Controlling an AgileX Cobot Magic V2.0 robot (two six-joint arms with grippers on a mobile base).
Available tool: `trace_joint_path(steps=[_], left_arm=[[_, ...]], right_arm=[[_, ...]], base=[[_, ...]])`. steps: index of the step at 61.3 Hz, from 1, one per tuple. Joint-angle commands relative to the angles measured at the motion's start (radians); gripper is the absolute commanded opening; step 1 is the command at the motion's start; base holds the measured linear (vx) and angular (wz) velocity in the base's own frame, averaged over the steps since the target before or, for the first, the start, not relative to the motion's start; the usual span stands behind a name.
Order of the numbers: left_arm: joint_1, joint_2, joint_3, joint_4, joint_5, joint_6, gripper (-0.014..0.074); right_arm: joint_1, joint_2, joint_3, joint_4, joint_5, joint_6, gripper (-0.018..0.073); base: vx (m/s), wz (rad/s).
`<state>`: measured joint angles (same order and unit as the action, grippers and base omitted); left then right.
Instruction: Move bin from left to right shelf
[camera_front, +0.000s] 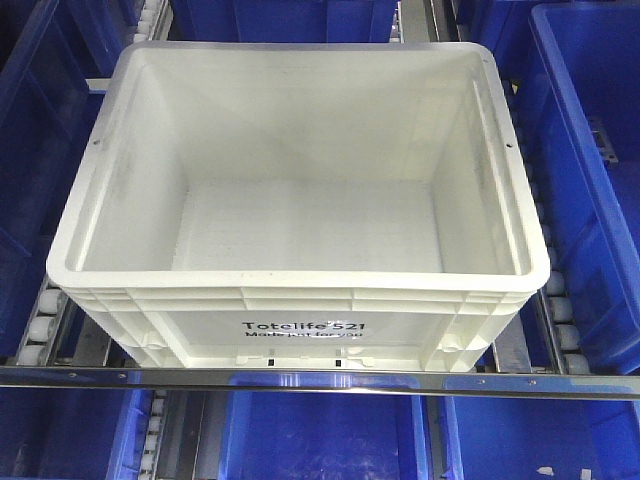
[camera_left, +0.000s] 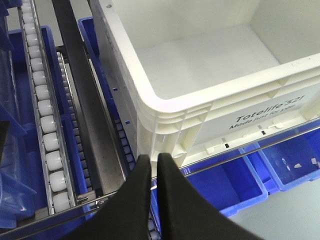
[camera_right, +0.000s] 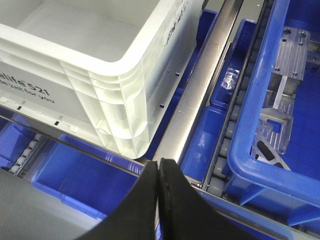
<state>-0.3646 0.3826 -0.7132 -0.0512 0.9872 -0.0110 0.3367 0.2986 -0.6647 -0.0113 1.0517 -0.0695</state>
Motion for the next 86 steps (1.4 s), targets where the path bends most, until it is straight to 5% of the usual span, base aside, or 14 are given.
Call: trace_joint_path(steps=[1, 30, 47, 57, 73, 86], left_arm=[[0.001, 0.010, -0.022, -0.010, -0.054, -0.001, -0.0003], [0.004, -0.019, -0.012, 0.026, -0.063, 0.011, -0.0001], [0.183, -0.247, 0.337, 0.073, -0.513, 0.011, -0.0001], [0.277, -0.357, 0.555, 0.067, -0.683, 0.011, -0.0001], [0.304, -0.408, 0.721, 0.068, -0.966, -0.002, -0.0001], [0.356, -0.408, 0.721, 0.068, -1.003, -0.031, -0.0001]], right_arm=[[-0.001, 0.012, -0.021, -0.002, -0.043, -0.001, -0.0008], [-0.001, 0.012, -0.021, -0.002, -0.040, -0.001, -0.0008], [-0.001, 0.012, -0.021, -0.001, -0.040, -0.003, -0.0008], [-0.001, 0.012, -0.021, -0.001, -0.040, -0.003, -0.0008], [-0.001, 0.012, -0.021, -0.001, -0.039, -0.003, -0.0008], [-0.001, 0.012, -0.021, -0.001, -0.041, -0.003, -0.0008]], base=[[0.00, 0.00], [0.00, 0.00], [0.00, 0.00], [0.00, 0.00], [0.00, 0.00], [0.00, 0.00]])
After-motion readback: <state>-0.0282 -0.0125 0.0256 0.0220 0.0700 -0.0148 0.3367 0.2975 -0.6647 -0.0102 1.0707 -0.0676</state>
